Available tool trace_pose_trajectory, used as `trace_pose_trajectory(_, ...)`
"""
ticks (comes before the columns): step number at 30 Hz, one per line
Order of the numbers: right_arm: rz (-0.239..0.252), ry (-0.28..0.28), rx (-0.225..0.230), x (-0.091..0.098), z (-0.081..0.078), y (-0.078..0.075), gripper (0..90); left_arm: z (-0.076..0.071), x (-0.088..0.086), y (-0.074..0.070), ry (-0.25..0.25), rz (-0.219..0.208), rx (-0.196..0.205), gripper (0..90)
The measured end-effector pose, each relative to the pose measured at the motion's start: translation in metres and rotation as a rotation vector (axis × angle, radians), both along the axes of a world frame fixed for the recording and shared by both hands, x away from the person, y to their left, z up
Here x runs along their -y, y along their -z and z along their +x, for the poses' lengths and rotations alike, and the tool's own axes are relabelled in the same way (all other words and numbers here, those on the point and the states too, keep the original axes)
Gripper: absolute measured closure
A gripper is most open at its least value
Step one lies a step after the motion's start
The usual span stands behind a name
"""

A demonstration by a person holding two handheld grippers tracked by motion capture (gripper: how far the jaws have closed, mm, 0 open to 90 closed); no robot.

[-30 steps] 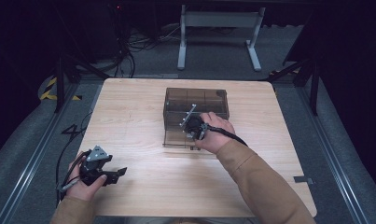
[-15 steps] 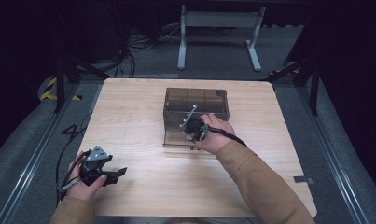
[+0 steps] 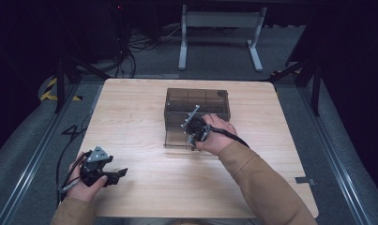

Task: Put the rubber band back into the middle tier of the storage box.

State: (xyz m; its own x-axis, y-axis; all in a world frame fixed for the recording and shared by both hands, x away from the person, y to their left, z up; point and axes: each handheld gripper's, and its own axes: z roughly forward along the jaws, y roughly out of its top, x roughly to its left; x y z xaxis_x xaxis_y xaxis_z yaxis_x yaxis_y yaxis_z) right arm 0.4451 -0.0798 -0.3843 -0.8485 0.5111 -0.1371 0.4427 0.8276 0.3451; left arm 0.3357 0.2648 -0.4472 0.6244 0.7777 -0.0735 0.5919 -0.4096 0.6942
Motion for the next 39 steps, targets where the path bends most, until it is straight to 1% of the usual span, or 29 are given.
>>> trace_pose_trajectory(4, 0.038, 0.0, -0.004, 0.002, -0.002, -0.005, 78.0, 0.0, 0.0, 0.0, 0.004, -0.003, -0.002, 23.1)
trace_pose_trajectory(6, 0.067, -0.006, -0.009, 0.005, -0.004, -0.009, 80.3, 0.0, 0.0, -0.001, 0.004, -0.003, -0.003, 23.1)
trace_pose_trajectory(9, 0.096, -0.019, -0.018, 0.008, -0.007, -0.013, 83.2, 0.0, 0.0, -0.001, 0.006, -0.009, -0.005, 23.1)
trace_pose_trajectory(10, 0.113, -0.032, -0.025, 0.01, -0.008, -0.014, 84.4, 0.0, 0.0, -0.001, 0.005, -0.007, -0.002, 23.0)
trace_pose_trajectory(11, 0.132, -0.033, -0.035, 0.012, -0.01, -0.015, 86.2, 0.0, 0.0, 0.0, 0.004, -0.009, -0.002, 23.0)
trace_pose_trajectory(12, 0.14, -0.039, -0.032, 0.013, -0.012, -0.016, 87.8, 0.0, 0.0, 0.0, 0.004, -0.009, -0.003, 23.0)
trace_pose_trajectory(14, 0.15, -0.047, -0.026, 0.016, -0.015, -0.016, 90.0, 0.0, 0.0, 0.0, 0.003, -0.008, -0.003, 23.0)
trace_pose_trajectory(18, 0.165, -0.05, -0.03, 0.021, -0.018, -0.016, 90.0, 0.0, -0.001, -0.001, 0.004, -0.006, -0.008, 23.0)
trace_pose_trajectory(20, 0.183, -0.049, -0.032, 0.028, -0.022, -0.014, 90.0, 0.001, 0.0, -0.001, 0.002, -0.007, -0.004, 23.0)
trace_pose_trajectory(21, 0.188, -0.051, -0.03, 0.03, -0.022, -0.014, 90.0, 0.002, 0.001, -0.001, -0.008, 0.009, 0.005, 23.0)
trace_pose_trajectory(23, 0.194, -0.05, -0.03, 0.033, -0.024, -0.013, 90.0, 0.002, 0.002, -0.001, -0.012, 0.009, 0.005, 23.0)
trace_pose_trajectory(24, 0.194, -0.05, -0.03, 0.033, -0.024, -0.013, 90.0, 0.003, 0.002, -0.001, -0.001, 0.005, -0.004, 23.0)
trace_pose_trajectory(25, 0.206, -0.048, -0.031, 0.037, -0.027, -0.013, 90.0, 0.004, 0.003, -0.001, -0.004, 0.008, 0.0, 22.9)
trace_pose_trajectory(28, 0.21, -0.048, -0.031, 0.039, -0.03, -0.012, 90.0, 0.006, 0.005, -0.001, -0.001, 0.003, -0.003, 23.0)
trace_pose_trajectory(30, 0.215, -0.048, -0.03, 0.041, -0.032, -0.01, 90.0, 0.007, 0.005, -0.001, -0.011, 0.006, -0.004, 23.0)
trace_pose_trajectory(33, 0.224, -0.044, -0.035, 0.043, -0.036, -0.007, 90.0, 0.009, 0.005, 0.0, -0.018, 0.0, -0.005, 23.0)
trace_pose_trajectory(35, 0.231, -0.044, -0.039, 0.045, -0.038, -0.004, 90.0, 0.01, 0.006, -0.001, -0.01, 0.0, -0.011, 23.0)
trace_pose_trajectory(39, 0.237, -0.038, -0.045, 0.048, -0.041, 0.003, 90.0, 0.011, 0.008, -0.001, -0.005, 0.0, -0.006, 23.0)
